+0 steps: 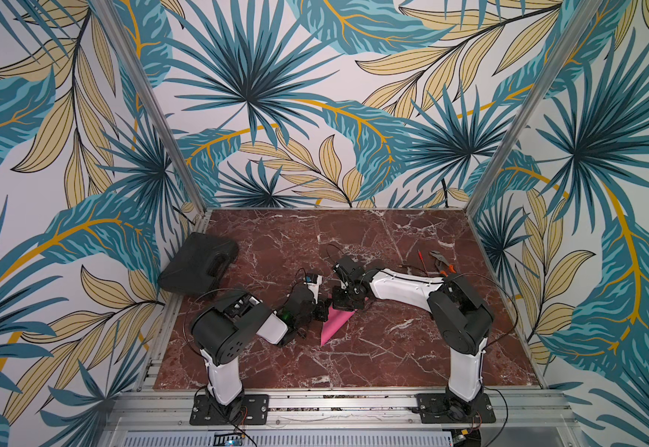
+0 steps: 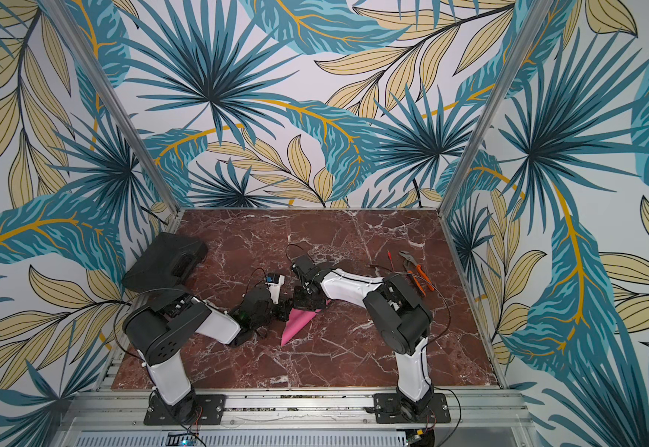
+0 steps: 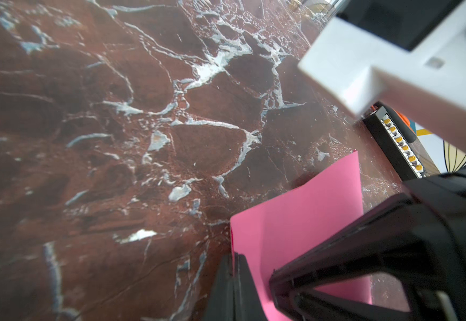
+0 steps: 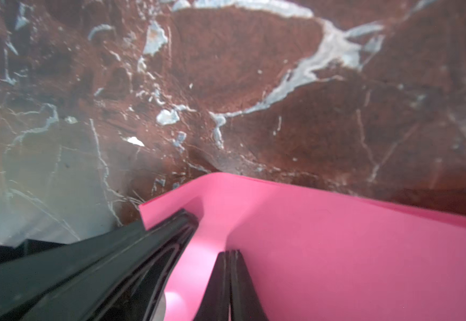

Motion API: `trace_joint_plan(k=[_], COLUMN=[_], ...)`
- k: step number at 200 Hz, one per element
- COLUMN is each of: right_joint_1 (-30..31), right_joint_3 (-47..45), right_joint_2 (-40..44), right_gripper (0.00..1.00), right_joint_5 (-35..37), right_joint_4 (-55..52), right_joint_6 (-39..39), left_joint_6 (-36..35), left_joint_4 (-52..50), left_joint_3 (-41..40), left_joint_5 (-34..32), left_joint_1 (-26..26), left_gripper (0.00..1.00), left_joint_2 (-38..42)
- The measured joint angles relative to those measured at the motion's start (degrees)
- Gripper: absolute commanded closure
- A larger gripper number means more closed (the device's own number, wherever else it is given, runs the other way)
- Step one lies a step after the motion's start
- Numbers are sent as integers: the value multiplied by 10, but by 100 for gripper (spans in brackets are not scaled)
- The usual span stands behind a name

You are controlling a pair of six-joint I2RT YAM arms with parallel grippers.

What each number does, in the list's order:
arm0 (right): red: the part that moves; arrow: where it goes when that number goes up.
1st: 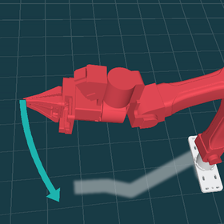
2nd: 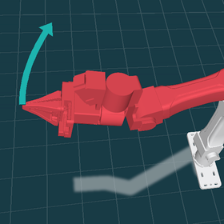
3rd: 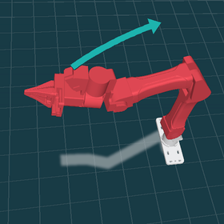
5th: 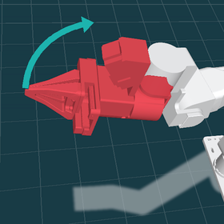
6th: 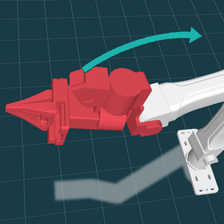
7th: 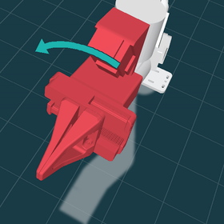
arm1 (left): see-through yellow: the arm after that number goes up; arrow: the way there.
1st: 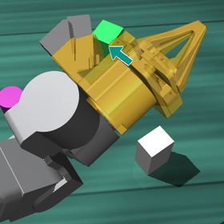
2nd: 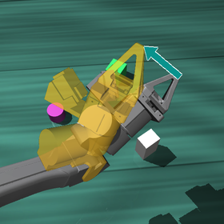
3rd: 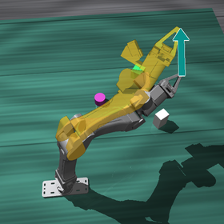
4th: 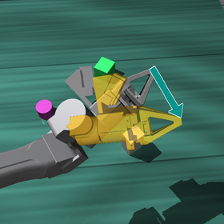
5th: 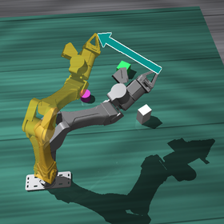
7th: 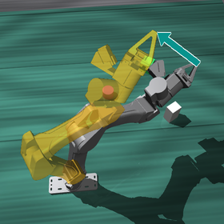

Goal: Fold the square paper diagonally
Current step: Fold the paper at the center of the board.

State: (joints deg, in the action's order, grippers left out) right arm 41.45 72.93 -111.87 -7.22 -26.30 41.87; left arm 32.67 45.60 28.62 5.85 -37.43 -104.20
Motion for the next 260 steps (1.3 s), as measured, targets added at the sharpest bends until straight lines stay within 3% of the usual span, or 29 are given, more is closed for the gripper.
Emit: trace_joint_plan(k=[136, 198, 260], right_joint_1=[0, 0, 3], right_joint_3=[-124, -142, -144], right_joint_2=[104, 223, 122], right_gripper=[92, 92, 95], right_joint_5=[7, 33, 3], right_joint_4=[-26, 8, 64], right_joint_6=[-38, -68, -60], left_joint_6=[5, 41, 93], left_joint_4=[-2, -63, -165], left_joint_3=[-9, -9, 28], left_joint_5=[-3, 12, 23], left_joint_1=[0, 0, -9], left_gripper=[100, 100, 100], left_joint_2=[10, 49, 60])
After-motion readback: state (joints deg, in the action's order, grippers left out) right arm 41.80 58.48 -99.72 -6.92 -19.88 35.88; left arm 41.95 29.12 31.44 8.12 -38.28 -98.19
